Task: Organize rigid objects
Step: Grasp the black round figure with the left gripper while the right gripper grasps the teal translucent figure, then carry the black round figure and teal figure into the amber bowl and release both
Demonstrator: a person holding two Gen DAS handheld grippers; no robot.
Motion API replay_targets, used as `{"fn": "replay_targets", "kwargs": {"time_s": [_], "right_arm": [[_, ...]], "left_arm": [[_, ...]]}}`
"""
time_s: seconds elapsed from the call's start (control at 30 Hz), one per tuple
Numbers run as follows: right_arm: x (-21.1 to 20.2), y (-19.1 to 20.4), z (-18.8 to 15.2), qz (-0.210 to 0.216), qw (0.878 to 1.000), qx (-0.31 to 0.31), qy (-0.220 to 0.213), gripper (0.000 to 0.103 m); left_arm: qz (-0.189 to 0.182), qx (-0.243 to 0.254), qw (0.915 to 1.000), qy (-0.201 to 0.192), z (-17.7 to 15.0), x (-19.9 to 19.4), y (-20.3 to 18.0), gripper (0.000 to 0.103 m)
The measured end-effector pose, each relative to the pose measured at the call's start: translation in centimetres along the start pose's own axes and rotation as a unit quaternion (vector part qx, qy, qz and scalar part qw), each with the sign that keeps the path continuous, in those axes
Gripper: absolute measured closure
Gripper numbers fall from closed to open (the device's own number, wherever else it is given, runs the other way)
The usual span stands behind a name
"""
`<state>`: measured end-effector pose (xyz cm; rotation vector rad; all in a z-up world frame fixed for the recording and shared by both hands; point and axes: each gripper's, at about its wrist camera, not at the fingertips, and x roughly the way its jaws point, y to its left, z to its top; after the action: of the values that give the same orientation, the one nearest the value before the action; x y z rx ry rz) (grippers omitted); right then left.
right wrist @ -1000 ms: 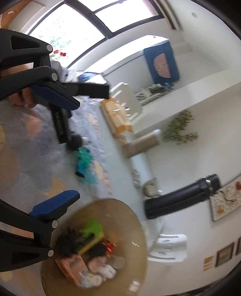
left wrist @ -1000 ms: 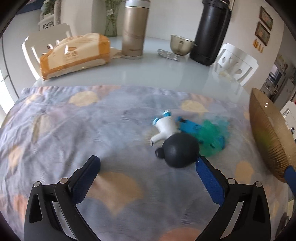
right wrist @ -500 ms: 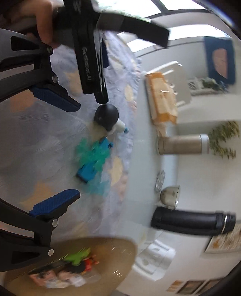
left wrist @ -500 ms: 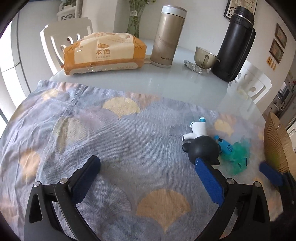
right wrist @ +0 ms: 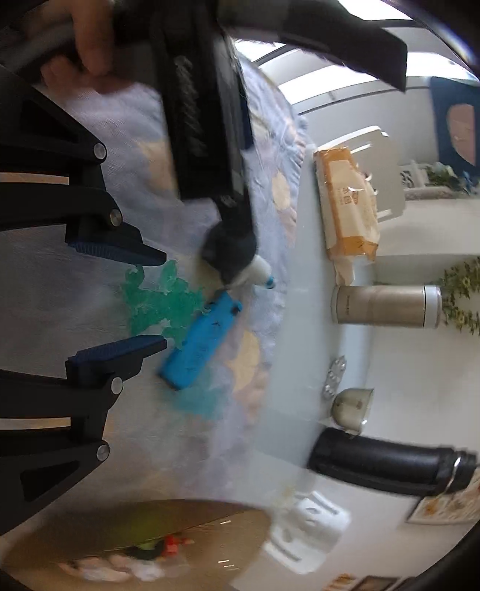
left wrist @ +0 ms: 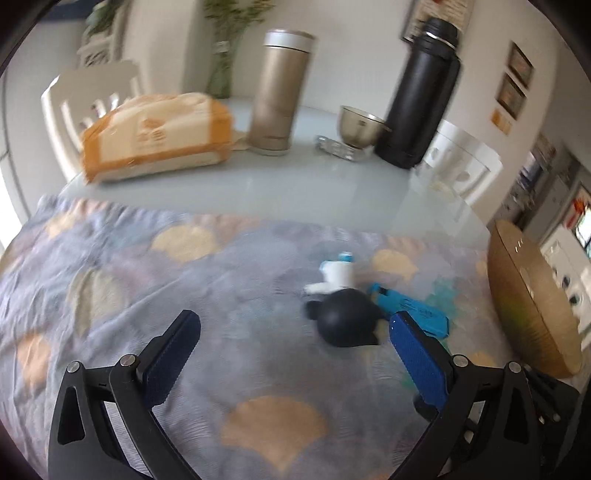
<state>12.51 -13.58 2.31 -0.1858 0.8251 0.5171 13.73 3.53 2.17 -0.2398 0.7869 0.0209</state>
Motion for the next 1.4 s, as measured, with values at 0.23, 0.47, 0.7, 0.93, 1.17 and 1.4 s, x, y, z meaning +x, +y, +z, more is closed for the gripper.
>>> {"fn": "replay_targets", "kwargs": {"time_s": [0.23,0.47,0.7,0.93,1.17,1.4], "right_arm": [[-2.2,-3.0,-1.6,0.047,0.995,0.088,-0.03,0.065],[-3.2,-3.7,-1.2,0.041,0.994,0.093,-0.046,0.065],[-6.3,-5.7,-0.6,0.081,0.982,0.137,-0.105,0.065],[-8.8,-7.8,-0.7,0.1,0.967,0.177,-0.152,0.065],[-10.6,-10.2,-1.0,0.102,0.953,0.212,-0.19,0.065],[-11.4,-13.9,-2.0,0.083,0.936,0.269,-0.211,0.065]], "left_arm": [[0.064,0.052,0.9939,0.073,0.4,3.4,-2.5,0.001],[0.069,0.062,0.9931,0.072,0.7,4.0,-2.9,0.014],[0.018,-0.004,0.9993,0.033,1.0,2.6,-0.7,0.067],[0.018,-0.035,0.9991,0.016,0.7,1.9,0.3,0.067],[0.006,-0.034,0.9991,-0.026,0.5,0.4,0.2,0.067],[-0.004,0.011,0.9982,-0.058,0.4,-0.8,-1.6,0.068]]}}
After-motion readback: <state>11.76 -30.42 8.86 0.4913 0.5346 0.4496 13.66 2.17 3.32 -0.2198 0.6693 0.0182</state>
